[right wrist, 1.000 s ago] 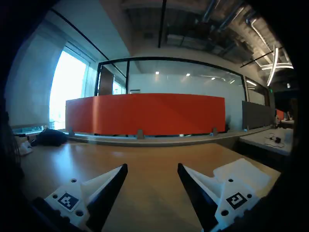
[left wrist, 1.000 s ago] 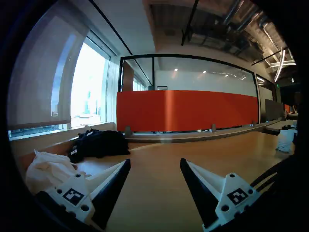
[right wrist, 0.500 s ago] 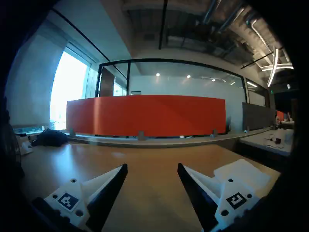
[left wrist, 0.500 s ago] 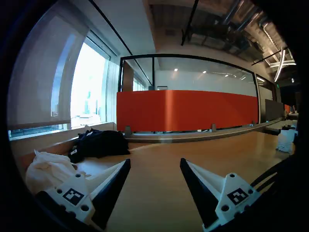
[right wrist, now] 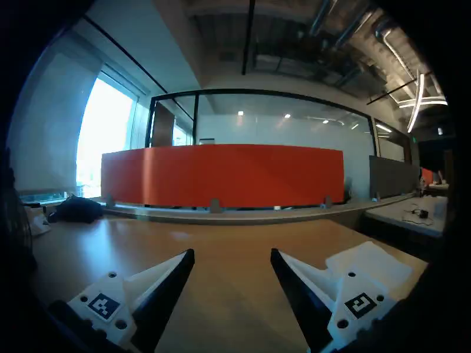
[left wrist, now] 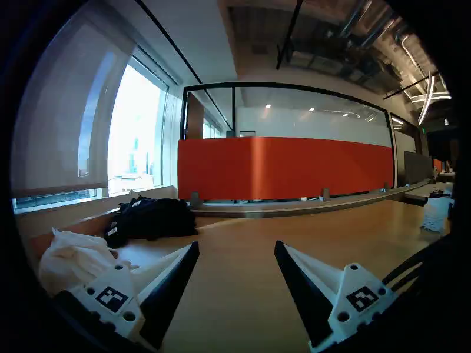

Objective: Fold towel

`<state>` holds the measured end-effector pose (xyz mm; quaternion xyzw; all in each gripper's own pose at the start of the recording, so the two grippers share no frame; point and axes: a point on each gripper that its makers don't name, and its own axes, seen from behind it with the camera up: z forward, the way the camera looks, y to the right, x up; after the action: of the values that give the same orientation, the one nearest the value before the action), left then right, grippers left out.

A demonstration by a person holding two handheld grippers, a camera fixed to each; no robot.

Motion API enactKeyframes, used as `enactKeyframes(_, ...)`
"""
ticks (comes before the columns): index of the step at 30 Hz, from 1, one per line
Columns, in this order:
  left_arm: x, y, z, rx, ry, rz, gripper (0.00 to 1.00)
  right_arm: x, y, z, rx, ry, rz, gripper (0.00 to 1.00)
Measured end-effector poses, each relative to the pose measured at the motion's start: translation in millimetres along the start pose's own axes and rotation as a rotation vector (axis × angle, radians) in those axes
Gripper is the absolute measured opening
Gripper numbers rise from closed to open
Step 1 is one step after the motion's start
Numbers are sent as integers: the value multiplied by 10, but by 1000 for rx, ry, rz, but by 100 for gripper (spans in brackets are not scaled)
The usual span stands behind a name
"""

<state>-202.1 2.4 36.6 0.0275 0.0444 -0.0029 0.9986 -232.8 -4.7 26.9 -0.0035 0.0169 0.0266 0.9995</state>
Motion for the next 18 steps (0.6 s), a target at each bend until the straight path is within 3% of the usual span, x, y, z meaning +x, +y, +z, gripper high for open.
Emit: enactKeyframes(18,23,-2,-3,0,-1,0,95,-6,-6,-3,0,0,0,100)
